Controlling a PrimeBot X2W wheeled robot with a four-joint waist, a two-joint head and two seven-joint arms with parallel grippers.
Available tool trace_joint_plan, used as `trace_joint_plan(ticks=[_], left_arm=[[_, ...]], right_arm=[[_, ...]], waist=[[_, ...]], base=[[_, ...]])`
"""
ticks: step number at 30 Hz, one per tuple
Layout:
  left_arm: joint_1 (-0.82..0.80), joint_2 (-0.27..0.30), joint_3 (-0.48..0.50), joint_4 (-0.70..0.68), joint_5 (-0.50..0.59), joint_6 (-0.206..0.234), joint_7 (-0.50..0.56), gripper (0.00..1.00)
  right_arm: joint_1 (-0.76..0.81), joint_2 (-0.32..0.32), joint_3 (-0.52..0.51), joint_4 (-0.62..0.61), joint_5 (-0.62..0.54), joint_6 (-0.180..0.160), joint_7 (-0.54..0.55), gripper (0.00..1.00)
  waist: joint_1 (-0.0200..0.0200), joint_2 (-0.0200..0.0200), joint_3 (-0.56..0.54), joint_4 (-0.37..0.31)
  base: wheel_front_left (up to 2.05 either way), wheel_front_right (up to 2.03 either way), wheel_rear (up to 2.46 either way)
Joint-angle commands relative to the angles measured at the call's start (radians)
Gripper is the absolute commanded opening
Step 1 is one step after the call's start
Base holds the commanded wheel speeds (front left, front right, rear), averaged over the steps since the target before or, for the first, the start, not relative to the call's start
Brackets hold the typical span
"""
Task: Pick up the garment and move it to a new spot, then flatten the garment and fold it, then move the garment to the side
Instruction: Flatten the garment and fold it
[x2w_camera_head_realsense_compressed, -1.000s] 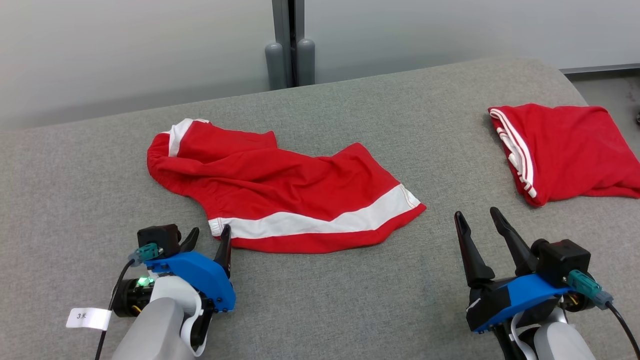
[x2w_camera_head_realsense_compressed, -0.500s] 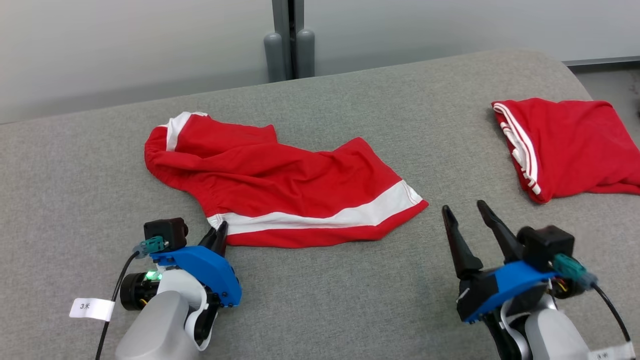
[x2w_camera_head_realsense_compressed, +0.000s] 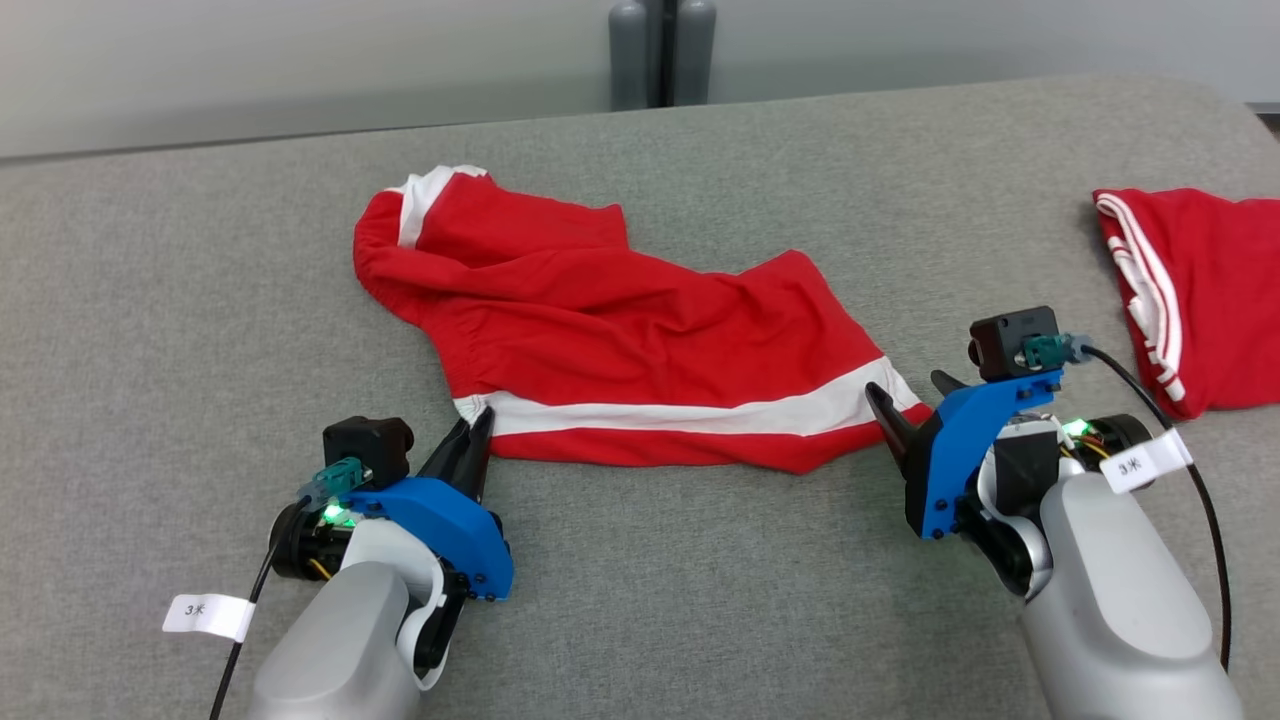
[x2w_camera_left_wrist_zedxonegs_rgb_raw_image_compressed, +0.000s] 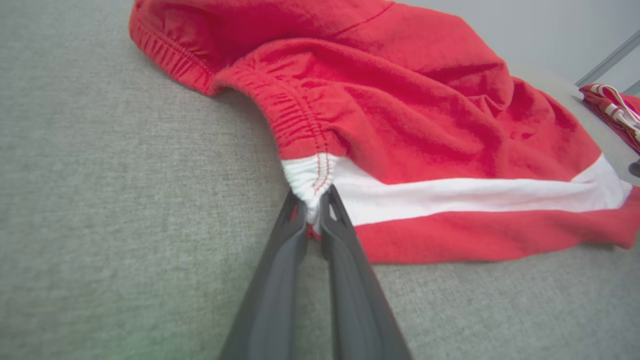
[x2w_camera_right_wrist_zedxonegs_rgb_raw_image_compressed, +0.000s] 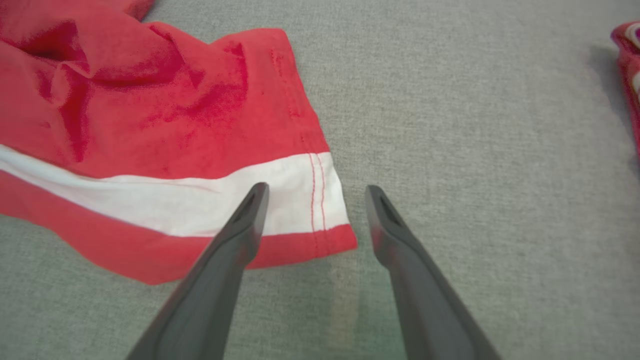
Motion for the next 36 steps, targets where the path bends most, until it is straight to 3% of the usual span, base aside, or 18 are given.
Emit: trace_joint_plan(ticks=[1, 6, 7, 8, 9, 10, 11, 19, 24, 30, 36], left_arm=[[-0.018, 0.003, -0.008, -0.005, -0.007, 0.0, -0.008, 0.0], [-0.034, 0.006, -0.031, -0.011, -0.023, 0.001, -0.017, 0.0], [-0.034, 0.006, -0.035, -0.011, -0.025, 0.001, -0.019, 0.0], [-0.036, 0.006, -0.04, -0.011, -0.028, 0.001, -0.022, 0.0], [-0.038, 0.008, -0.044, -0.011, -0.032, 0.001, -0.023, 0.0], [-0.04, 0.008, -0.048, -0.011, -0.034, 0.001, -0.025, 0.0], [-0.04, 0.01, -0.052, -0.011, -0.037, 0.001, -0.027, 0.0], [-0.022, 0.022, -0.038, -0.06, -0.059, 0.001, -0.067, 0.0], [0.027, 0.024, 0.008, -0.202, -0.113, 0.0, -0.078, 0.0], [0.139, 0.075, 0.057, -0.481, -0.236, 0.0, -0.076, 0.0], [0.249, 0.155, 0.115, -0.822, -0.37, 0.017, 0.021, 0.0]], right_arm=[[-0.033, -0.004, -0.001, 0.035, -0.016, 0.0, 0.007, 1.0], [-0.092, -0.003, 0.005, 0.148, -0.056, 0.0, 0.01, 1.0], [-0.1, -0.002, 0.01, 0.17, -0.058, 0.0, 0.008, 0.89], [-0.103, -0.001, 0.015, 0.186, -0.059, 0.0, 0.001, 0.47], [-0.109, 0.0, 0.018, 0.201, -0.056, 0.0, -0.003, 0.39], [-0.116, 0.001, 0.022, 0.211, -0.053, 0.0, -0.015, 0.16], [-0.122, 0.002, 0.029, 0.217, -0.052, 0.0, -0.029, 0.0], [-0.147, -0.004, 0.057, 0.196, -0.006, 0.0, -0.148, 0.0], [-0.086, -0.021, 0.043, 0.104, 0.079, 0.0, -0.201, 0.0], [0.037, -0.05, 0.029, -0.149, 0.237, 0.0, -0.169, 0.0], [0.151, -0.084, -0.028, -0.442, 0.267, 0.0, -0.107, 0.0]], waist=[[-0.0001, 0.0, 0.017, 0.016], [-0.0001, 0.0, 0.034, 0.027], [-0.0001, 0.0, 0.036, 0.028], [-0.0001, 0.0, 0.036, 0.029], [-0.0001, 0.0, 0.037, 0.029], [-0.0001, 0.0, 0.037, 0.029], [-0.0001, 0.0, 0.036, 0.027], [-0.0001, 0.0, 0.006, 0.014], [-0.0001, 0.0, -0.044, 0.017], [-0.0001, 0.0, -0.11, 0.004], [-0.0001, 0.0, -0.142, -0.018]], base=[[0.0, 0.0, 0.0], [0.0, 0.0, 0.0], [0.0, 0.0, 0.0], [0.0, 0.0, 0.0], [0.0, 0.0, 0.0], [0.0, 0.0, 0.0], [0.0, 0.0, 0.0], [0.0, 0.0, 0.0], [0.0, 0.0, 0.0], [0.0, 0.0, 0.0], [0.0, 0.0, 0.0]])
